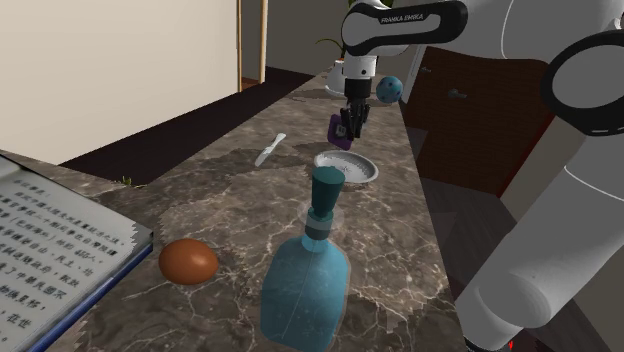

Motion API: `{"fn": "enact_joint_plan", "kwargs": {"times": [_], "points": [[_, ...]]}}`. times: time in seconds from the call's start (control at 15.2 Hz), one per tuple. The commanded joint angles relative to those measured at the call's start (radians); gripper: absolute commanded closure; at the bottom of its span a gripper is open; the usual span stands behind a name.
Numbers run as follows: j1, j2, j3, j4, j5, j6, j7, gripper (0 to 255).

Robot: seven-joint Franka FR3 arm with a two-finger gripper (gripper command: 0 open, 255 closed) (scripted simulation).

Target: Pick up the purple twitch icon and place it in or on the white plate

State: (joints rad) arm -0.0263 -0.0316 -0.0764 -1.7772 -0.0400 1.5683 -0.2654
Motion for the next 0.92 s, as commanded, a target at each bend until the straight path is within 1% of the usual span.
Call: {"fn": "enact_joint_plan", "kwargs": {"times": [0.0,0.46,0.86], "points": [[0.000,0.000,0.000,0.000,0.000,0.000,0.000,255],[0.000,0.000,0.000,0.000,0.000,0.000,0.000,255],[0.000,0.008,0.000,0.090,0.001,-0.082,-0.003,255]]}}
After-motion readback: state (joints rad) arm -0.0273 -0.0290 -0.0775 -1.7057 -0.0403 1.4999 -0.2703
